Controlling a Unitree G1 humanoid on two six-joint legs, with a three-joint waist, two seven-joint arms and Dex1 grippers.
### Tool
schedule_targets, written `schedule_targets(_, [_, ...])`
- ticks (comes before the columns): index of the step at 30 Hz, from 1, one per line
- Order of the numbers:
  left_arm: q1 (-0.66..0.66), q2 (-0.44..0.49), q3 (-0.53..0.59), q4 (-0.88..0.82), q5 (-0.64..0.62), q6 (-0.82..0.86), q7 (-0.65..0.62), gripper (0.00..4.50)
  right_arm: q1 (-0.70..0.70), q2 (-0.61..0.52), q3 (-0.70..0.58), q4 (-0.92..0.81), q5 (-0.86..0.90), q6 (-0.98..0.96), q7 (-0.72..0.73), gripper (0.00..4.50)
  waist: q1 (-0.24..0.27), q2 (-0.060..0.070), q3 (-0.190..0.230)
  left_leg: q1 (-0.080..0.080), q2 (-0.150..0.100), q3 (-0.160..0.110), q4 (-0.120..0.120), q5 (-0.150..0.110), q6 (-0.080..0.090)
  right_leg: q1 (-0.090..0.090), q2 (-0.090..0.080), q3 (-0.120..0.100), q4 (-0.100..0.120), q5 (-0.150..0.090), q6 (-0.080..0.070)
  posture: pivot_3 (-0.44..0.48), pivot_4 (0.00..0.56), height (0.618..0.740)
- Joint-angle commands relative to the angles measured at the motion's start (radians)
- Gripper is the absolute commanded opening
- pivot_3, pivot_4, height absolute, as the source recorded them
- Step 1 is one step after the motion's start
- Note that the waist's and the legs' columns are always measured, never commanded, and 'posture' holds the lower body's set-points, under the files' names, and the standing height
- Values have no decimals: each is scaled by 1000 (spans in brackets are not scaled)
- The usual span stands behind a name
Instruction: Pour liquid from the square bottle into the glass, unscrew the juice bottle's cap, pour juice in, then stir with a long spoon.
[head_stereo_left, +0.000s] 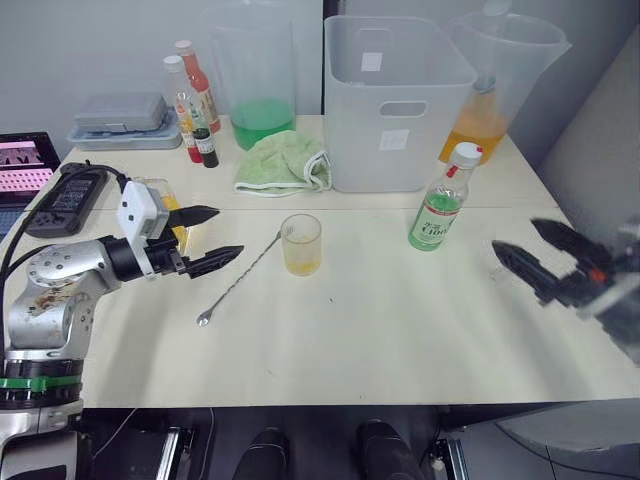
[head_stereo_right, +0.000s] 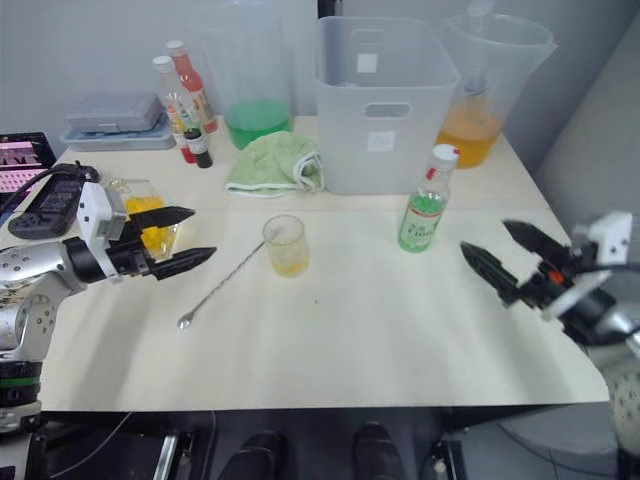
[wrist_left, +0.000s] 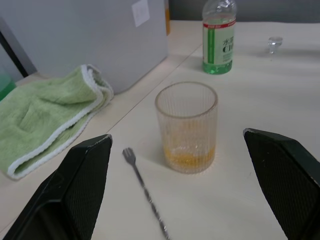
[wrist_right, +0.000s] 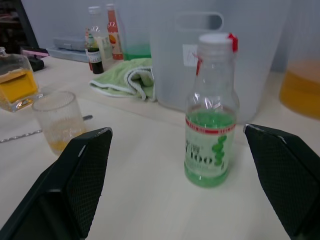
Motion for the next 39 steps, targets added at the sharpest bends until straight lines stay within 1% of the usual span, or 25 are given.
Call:
schedule_targets(1, [28, -4, 34, -123, -49, 42, 46, 4452, -157, -19, 76, 132, -86, -43, 2, 4500, 3, 0, 0, -1, 0, 0, 0, 0, 0, -1, 0, 0, -1, 0, 0, 0, 150, 740])
schedule_targets(4, [60, -21, 45, -160, -54, 52, 87, 4452, -262, -20, 162, 250, -162, -84, 61, 4500, 9, 0, 0, -2, 1, 0, 0, -1, 1, -1, 1, 0, -1, 0, 0, 0, 150, 740])
schedule_targets(6, [90, -27, 47, -175, -50, 45, 99, 4452, -352, -5, 212, 366, -216, -126, 88, 4500, 6, 1, 0, -4, 1, 0, 0, -1, 2, -1, 2, 0, -5, 1, 0, 0, 150, 740])
schedule_targets(10, [128, -38, 63, -215, -55, 50, 128, 4452, -492, 11, 278, 559, -299, -207, 148, 4500, 5, 1, 1, -6, 1, 1, 0, -1, 2, -2, 1, 1, -7, 2, 0, 0, 150, 740])
schedule_targets(18, [168, -46, 87, -260, -68, 53, 175, 4452, -675, 56, 326, 838, -386, -317, 261, 4500, 4, 1, 1, -6, 1, 1, 0, -1, 2, -3, 2, 1, -7, 2, 0, 0, 150, 740])
schedule_targets(22, [174, -45, 90, -264, -71, 48, 185, 4452, -761, 88, 323, 960, -398, -343, 309, 4500, 1, 2, 1, -6, 1, 1, 0, -1, 2, -3, 2, 1, -7, 3, 0, 0, 150, 740])
schedule_targets(26, [181, -44, 92, -265, -71, 41, 188, 4500, -789, 101, 329, 1018, -415, -360, 357, 3322, 2, 2, 1, -6, 1, 1, 0, -1, 2, -3, 2, 1, -7, 3, 0, 0, 150, 740])
schedule_targets(30, [178, -46, 85, -262, -67, 36, 191, 4500, -804, 112, 326, 1065, -430, -390, 360, 1902, 2, 2, 1, -6, 1, 1, 0, -1, 2, -3, 2, 1, -7, 3, 0, 0, 150, 740])
schedule_targets(31, [173, -48, 79, -259, -65, 35, 192, 4500, -805, 116, 327, 1073, -436, -402, 360, 1609, 2, 2, 1, -6, 1, 1, 0, -1, 2, -3, 2, 1, -7, 3, 0, 0, 150, 740])
schedule_targets(32, [167, -49, 73, -256, -64, 34, 190, 4500, -805, 118, 324, 1073, -436, -408, 358, 1484, 2, 2, 1, -6, 1, 1, 0, -1, 2, -3, 2, 1, -7, 3, 0, 0, 150, 740])
schedule_targets(33, [164, -49, 70, -255, -65, 34, 190, 4500, -804, 120, 321, 1072, -435, -412, 357, 1480, 1, 2, 1, -6, 1, 1, 0, -1, 2, -3, 2, 1, -7, 3, 0, 0, 150, 740])
schedule_targets(35, [162, -46, 65, -251, -63, 26, 182, 4500, -783, 116, 309, 1010, -406, -390, 378, 1480, -1, 2, 1, -6, 1, 1, 0, -1, 2, -3, 2, 1, -6, 3, 0, 0, 150, 740])
schedule_targets(39, [137, -31, 56, -223, -69, 27, 151, 4500, -675, 93, 274, 725, -309, -244, 395, 1480, 3, 3, 2, -8, 2, 1, -1, -1, 2, -5, 2, 1, -6, 3, 0, 0, 150, 740])
